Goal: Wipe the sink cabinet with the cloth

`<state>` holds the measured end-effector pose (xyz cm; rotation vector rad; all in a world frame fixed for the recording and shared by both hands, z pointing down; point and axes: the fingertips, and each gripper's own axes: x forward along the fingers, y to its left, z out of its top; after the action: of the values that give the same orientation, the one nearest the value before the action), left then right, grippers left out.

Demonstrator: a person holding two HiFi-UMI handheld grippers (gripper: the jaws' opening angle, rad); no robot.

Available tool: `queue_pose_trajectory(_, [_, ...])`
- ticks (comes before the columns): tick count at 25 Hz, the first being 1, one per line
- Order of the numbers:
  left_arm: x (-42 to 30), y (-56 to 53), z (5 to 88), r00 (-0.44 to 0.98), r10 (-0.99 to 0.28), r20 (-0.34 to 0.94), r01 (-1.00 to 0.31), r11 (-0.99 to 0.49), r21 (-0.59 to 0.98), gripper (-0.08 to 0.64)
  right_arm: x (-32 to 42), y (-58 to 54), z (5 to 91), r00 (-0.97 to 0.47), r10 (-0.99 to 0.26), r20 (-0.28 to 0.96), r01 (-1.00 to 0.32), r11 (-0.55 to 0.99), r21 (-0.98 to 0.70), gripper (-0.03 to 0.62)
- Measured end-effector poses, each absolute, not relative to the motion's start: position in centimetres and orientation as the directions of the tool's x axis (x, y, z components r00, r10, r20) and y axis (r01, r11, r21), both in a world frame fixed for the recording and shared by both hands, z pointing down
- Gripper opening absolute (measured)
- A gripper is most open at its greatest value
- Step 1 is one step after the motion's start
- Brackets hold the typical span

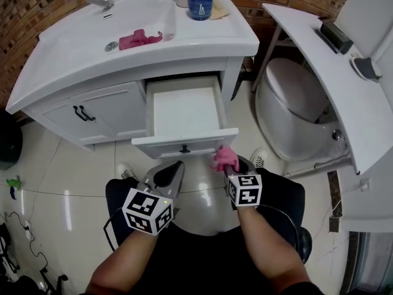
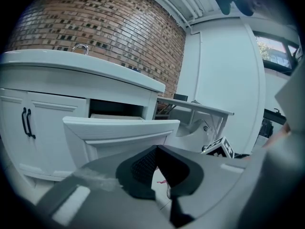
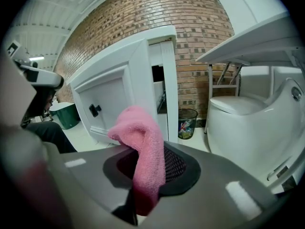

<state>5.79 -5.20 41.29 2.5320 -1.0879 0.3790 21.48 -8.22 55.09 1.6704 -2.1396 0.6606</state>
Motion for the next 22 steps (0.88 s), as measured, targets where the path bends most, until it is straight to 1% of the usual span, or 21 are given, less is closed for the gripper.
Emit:
queue_pose_trajectory(5, [6.4, -5.1, 40.5, 0.682, -0.637, 0.359, -0.725, -0.653, 0.219, 0.006, 23.5, -7.6, 55.3, -0.209, -0.814, 0.542, -0.977, 0.156, -0.144, 0.080])
queue_pose_trajectory(13, [6.2, -5.0, 40.2, 0.682, -0.643, 0.349, -0.727, -0.649, 0.224, 0.006, 22.8, -7.5, 54.5, -0.223, -0.818, 0.530, -0.975, 0.181, -0.130, 0.080])
queue_pose_trajectory(19, [5.5, -5.0, 39.9, 0.675, -0.651, 0.347, -0.733, -0.644, 0.218, 0.006, 21.2, -7.3, 53.0, -0.260, -0.821, 0.509, -0.966, 0.219, -0.140, 0.080])
queue_pose_trajectory(22, [4.9, -4.9, 39.7, 0.668, -0.654, 0.355, -0.738, -0.642, 0.208, 0.006, 19.8, -7.3, 51.7, -0.308, -0.813, 0.494, -0.951, 0.250, -0.181, 0.080])
